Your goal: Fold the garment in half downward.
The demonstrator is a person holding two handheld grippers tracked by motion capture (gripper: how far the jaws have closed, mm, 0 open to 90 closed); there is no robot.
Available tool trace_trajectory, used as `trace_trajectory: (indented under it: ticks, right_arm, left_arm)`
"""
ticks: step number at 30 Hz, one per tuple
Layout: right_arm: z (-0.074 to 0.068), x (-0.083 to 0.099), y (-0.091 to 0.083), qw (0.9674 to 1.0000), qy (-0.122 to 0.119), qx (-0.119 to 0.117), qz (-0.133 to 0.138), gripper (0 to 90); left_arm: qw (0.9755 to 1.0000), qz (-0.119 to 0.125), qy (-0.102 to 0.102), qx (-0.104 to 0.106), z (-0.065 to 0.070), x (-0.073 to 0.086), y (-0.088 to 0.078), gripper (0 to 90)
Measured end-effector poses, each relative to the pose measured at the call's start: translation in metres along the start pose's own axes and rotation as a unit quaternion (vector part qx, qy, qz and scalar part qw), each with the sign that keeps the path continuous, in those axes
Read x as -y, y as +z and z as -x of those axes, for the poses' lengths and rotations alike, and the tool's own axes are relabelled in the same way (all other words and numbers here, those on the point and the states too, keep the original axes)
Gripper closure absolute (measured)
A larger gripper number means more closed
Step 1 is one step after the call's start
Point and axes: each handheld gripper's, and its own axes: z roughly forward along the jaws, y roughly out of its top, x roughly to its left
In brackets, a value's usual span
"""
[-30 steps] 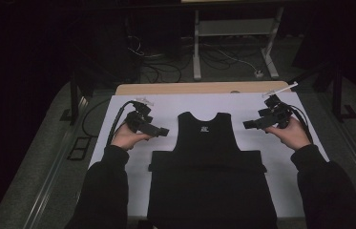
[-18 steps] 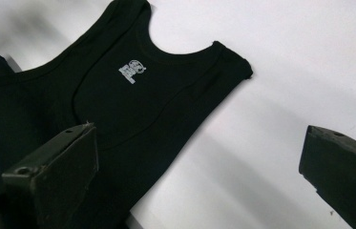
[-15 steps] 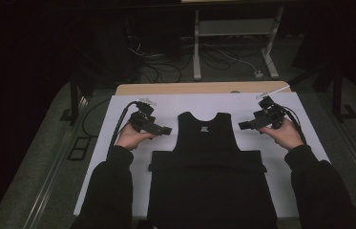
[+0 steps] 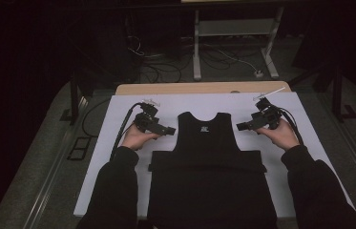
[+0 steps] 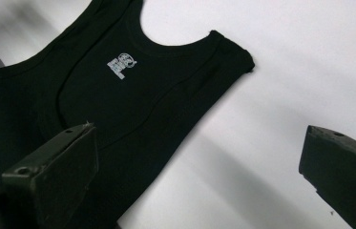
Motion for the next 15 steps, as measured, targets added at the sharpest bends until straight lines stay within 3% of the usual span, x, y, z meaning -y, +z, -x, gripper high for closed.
trace_trajectory:
  ticks: [15]
  right_arm:
    - [0.002,0.001,0.018,1.0,0.002,-0.005,-0.005,0.0]
  left_arm:
    - [1.0,-0.006,0.005,0.0,0.002,-0.005,0.018,0.0]
